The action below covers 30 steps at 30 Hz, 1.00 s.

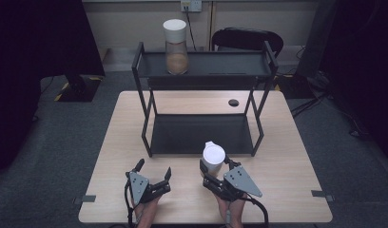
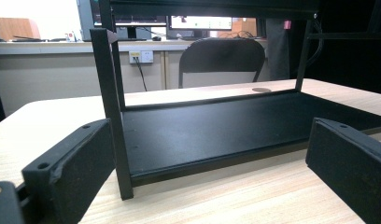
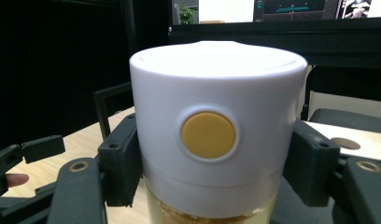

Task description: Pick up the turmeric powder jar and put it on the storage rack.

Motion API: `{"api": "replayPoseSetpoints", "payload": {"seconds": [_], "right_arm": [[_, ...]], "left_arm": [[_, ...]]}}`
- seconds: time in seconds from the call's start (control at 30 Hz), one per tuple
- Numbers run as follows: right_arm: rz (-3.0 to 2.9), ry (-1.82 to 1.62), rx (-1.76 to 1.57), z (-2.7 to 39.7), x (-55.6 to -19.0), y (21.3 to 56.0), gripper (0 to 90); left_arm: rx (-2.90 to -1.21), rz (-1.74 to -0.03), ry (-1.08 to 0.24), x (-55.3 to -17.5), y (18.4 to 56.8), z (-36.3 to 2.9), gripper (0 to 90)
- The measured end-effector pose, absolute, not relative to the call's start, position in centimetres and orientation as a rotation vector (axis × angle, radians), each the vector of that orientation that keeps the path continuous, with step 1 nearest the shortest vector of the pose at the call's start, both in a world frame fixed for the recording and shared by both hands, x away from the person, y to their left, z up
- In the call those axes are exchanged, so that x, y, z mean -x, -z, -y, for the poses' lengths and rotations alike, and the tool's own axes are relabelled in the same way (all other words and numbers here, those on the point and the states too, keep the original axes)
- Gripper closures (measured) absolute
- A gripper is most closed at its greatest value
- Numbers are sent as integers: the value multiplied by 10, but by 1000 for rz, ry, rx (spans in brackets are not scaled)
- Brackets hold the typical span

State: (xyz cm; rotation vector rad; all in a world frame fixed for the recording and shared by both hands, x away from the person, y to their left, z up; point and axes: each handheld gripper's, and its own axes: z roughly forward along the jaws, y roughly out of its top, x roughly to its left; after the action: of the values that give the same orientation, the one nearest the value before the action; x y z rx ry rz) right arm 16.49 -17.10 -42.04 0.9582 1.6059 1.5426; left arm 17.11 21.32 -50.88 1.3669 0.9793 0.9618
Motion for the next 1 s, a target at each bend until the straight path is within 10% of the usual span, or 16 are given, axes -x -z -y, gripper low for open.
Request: {"api": "replayPoseSetpoints", "payload": {"seconds": [1.0], "right_arm": [[-1580, -1559, -864, 173, -188, 370, 300]], "left_arm": [[-1367, -977, -961, -171, 509, -213, 10]]}}
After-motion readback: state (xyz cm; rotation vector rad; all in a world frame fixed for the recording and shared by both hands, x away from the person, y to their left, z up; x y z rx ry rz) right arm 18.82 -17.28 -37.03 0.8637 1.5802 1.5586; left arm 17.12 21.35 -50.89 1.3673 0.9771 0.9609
